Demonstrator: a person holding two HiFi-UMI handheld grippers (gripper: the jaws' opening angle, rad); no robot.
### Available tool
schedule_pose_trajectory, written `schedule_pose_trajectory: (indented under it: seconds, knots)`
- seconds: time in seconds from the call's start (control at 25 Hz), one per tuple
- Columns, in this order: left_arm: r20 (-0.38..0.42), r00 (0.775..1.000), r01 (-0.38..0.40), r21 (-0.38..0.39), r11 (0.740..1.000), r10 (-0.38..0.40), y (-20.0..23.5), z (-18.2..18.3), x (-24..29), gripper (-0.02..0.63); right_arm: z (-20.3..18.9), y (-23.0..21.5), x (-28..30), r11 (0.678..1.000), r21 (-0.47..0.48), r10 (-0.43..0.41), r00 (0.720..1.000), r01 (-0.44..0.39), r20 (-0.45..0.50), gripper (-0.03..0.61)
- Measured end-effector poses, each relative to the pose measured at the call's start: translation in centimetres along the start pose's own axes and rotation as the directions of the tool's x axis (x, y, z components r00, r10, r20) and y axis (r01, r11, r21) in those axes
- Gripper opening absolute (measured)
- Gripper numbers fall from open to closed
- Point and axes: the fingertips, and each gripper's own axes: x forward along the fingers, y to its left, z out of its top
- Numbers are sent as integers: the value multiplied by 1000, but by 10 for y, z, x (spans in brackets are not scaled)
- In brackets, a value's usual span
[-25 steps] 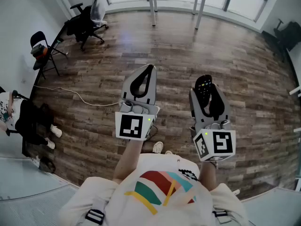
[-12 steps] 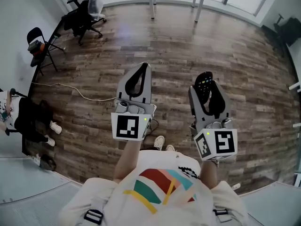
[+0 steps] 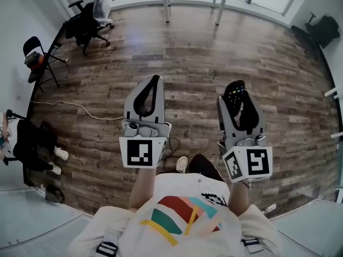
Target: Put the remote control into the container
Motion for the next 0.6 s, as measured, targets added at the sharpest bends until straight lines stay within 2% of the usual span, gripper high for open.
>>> schedule_pose_trajectory:
  seconds: [0.2,0.36,0.6]
  knots:
    - [14,1000,-2,-8,1000,2,11,-3,11,6,0,-7,12,999,-27,-17,1000,17,-8,257]
    - [-30,1000,6,-14,1000,-7,11,-23,27,6,-12,-23,29,1000,0,-28,999,28,-34,258]
    - [-41,999,0,3,1000,1,18,-46,83,6,-16,-61,83,1000,21,-11,1000,11,-20,258]
